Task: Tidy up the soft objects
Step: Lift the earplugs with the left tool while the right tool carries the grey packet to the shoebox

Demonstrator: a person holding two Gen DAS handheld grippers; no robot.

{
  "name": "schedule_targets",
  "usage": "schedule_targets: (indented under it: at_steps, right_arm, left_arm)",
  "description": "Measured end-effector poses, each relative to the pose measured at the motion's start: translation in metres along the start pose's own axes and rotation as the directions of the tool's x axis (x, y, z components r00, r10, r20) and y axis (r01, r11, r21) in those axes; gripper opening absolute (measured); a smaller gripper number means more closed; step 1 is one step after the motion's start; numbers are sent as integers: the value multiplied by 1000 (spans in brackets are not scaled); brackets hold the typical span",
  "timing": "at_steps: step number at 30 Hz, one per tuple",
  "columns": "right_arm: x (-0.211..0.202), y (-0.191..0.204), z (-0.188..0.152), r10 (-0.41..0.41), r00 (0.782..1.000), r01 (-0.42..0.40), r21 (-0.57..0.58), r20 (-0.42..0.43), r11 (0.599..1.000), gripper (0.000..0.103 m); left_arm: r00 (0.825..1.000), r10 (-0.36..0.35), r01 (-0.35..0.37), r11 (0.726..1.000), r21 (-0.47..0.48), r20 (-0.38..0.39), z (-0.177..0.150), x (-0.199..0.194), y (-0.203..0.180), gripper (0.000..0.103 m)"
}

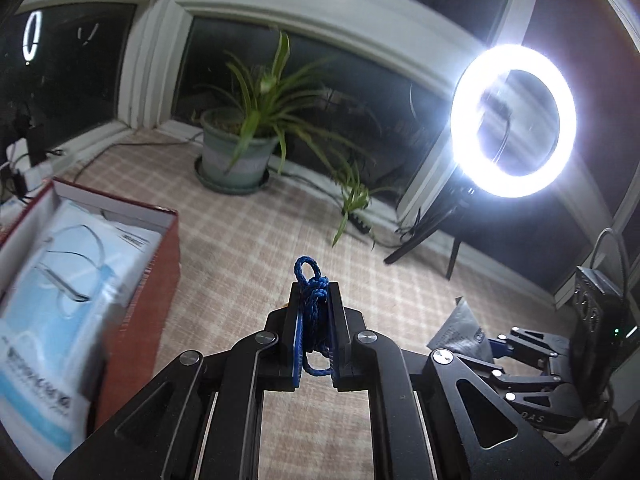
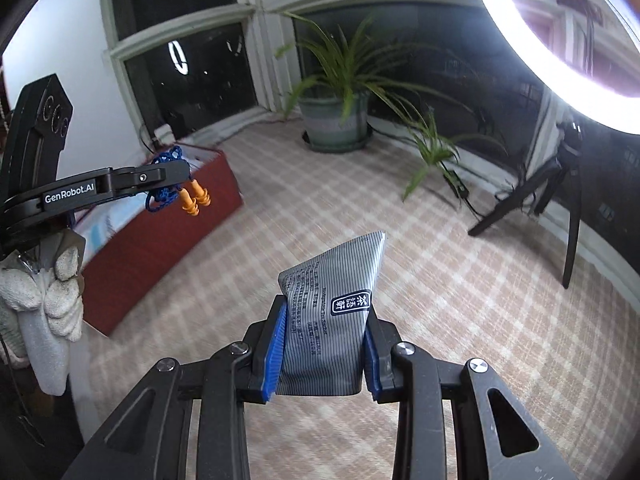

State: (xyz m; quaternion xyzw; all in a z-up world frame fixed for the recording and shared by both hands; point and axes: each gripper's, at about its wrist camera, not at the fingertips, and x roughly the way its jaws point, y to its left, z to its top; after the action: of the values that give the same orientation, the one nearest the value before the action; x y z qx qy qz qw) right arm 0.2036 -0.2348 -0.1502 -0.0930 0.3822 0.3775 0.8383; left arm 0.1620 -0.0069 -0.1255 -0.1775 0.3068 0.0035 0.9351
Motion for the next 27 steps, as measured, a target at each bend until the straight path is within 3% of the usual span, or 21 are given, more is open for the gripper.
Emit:
schedule_targets:
  at_steps: [9, 17, 27]
  right_arm:
    - [-24, 58, 31, 49, 997, -44, -76, 55, 996, 30]
    - [-28, 122, 58, 113, 990, -101, -148, 79, 984, 30]
    - [-1, 187, 96, 188, 980, -172, -204, 64, 964, 30]
  left_arm:
    - [996, 5, -2, 999, -32, 93, 1, -71, 27, 8]
    - [992, 53, -47, 998, -52, 117, -2, -119, 67, 8]
    - [985, 120, -109, 989, -98, 120, -6, -154, 122, 8]
